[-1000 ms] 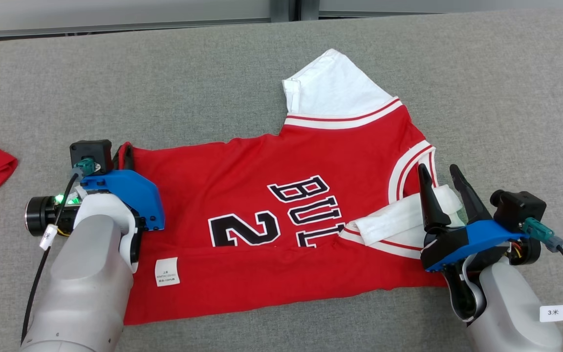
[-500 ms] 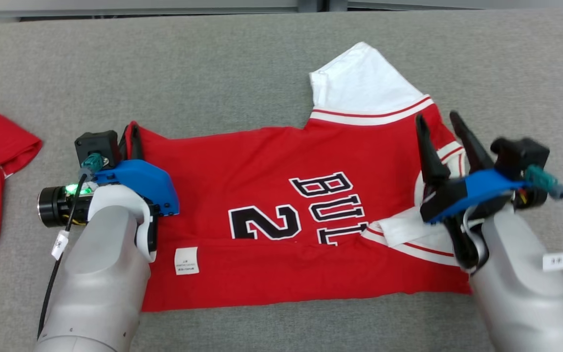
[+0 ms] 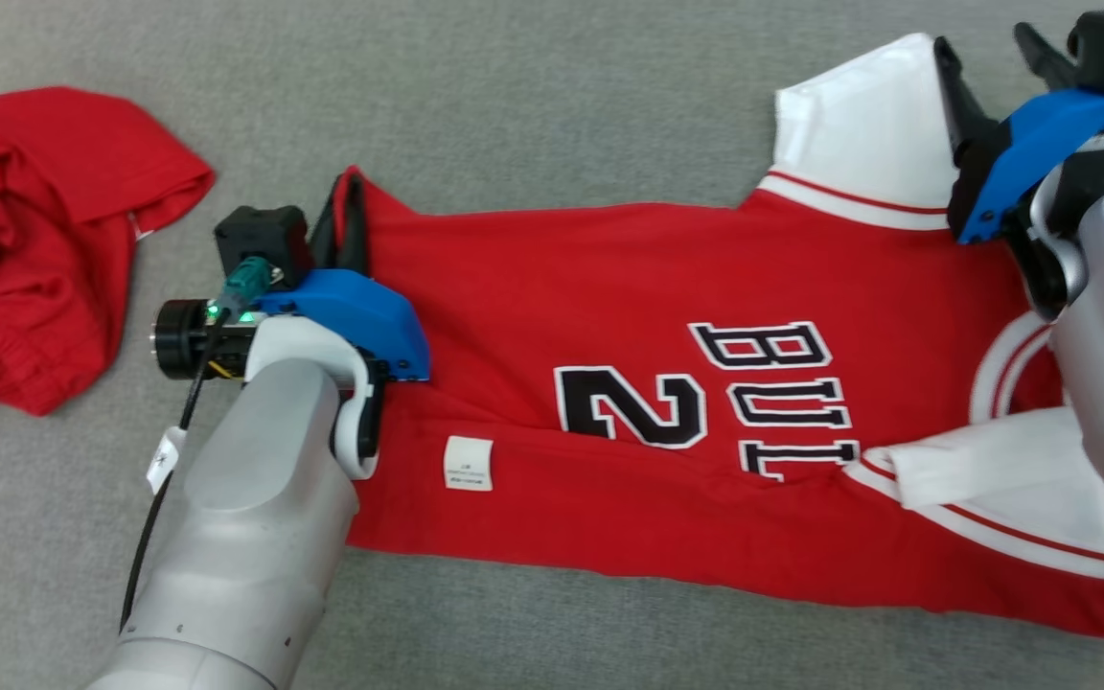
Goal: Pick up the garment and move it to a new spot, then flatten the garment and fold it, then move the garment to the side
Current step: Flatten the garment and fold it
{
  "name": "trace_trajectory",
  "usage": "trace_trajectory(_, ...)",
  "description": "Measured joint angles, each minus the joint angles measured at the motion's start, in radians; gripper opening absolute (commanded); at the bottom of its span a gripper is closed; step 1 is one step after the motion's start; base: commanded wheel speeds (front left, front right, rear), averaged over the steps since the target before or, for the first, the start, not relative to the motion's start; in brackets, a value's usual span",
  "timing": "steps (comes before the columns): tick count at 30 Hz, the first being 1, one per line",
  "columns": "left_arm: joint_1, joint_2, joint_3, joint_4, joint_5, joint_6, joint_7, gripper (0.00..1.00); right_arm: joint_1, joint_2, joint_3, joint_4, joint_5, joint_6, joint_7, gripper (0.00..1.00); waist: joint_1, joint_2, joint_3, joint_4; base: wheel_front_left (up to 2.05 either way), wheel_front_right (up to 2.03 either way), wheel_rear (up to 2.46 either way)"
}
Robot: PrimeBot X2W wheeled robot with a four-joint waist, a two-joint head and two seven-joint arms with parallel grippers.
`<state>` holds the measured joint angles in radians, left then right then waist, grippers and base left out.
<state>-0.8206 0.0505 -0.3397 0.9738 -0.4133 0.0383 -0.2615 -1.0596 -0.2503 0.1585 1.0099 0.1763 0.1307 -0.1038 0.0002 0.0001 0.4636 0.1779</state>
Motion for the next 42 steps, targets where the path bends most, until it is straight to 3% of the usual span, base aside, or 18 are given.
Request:
trace_trajectory(7,-0.002,0.000,-0.192,-0.088,-0.159,0.065,0.000,0.00,-0.099,-0.032,0.008,0.149,-0.059,0.000,0.092,1.00,0.0000,0.0001,0.058,0.076,0.00,0.00,0.00)
trace_trajectory(12,-0.016,0.000,-0.272,-0.117,-0.225,0.105,-0.001,0.00,-0.152,-0.040,0.010,0.195,-0.097,0.000,0.100,1.00,-0.0003,-0.0001,0.084,0.104,0.00,0.00,0.00)
trace_trajectory(13,-0.019,0.001,-0.282,-0.120,-0.233,0.111,-0.002,0.00,-0.161,-0.039,0.009,0.202,-0.097,0.000,0.104,0.82,-0.0003,-0.0001,0.088,0.106,0.00,0.00,0.00)
trace_trajectory(14,-0.022,0.001,-0.286,-0.121,-0.239,0.117,-0.002,0.00,-0.169,-0.037,0.009,0.205,-0.100,0.000,0.108,0.00,-0.0003,-0.0001,0.091,0.106,0.00,0.00,0.00)
trace_trajectory(22,-0.028,0.000,-0.239,-0.145,-0.233,0.151,-0.001,0.00,-0.178,-0.046,-0.023,0.213,-0.126,0.000,-0.031,0.00,0.0000,0.0001,0.085,0.084,0.00,0.00,0.00)
trace_trajectory(30,0.008,0.016,-0.065,-0.213,-0.142,0.172,-0.001,0.00,-0.172,-0.033,-0.125,0.173,-0.110,0.000,-0.153,0.00,0.0000,0.0000,0.059,0.019,0.00,0.00,0.00)
trace_trajectory(36,0.074,0.043,0.084,-0.264,-0.078,0.171,-0.001,0.00,-0.049,0.025,-0.159,-0.025,-0.053,0.001,-0.157,0.00,-0.0001,0.0000,0.024,-0.057,0.00,0.00,0.00)
trace_trajectory(42,0.151,0.047,0.197,-0.298,-0.010,0.148,-0.001,0.00,0.178,0.061,-0.122,-0.250,0.081,0.001,-0.157,0.00,-0.0002,0.0000,-0.033,-0.118,0.00,0.00,0.00)
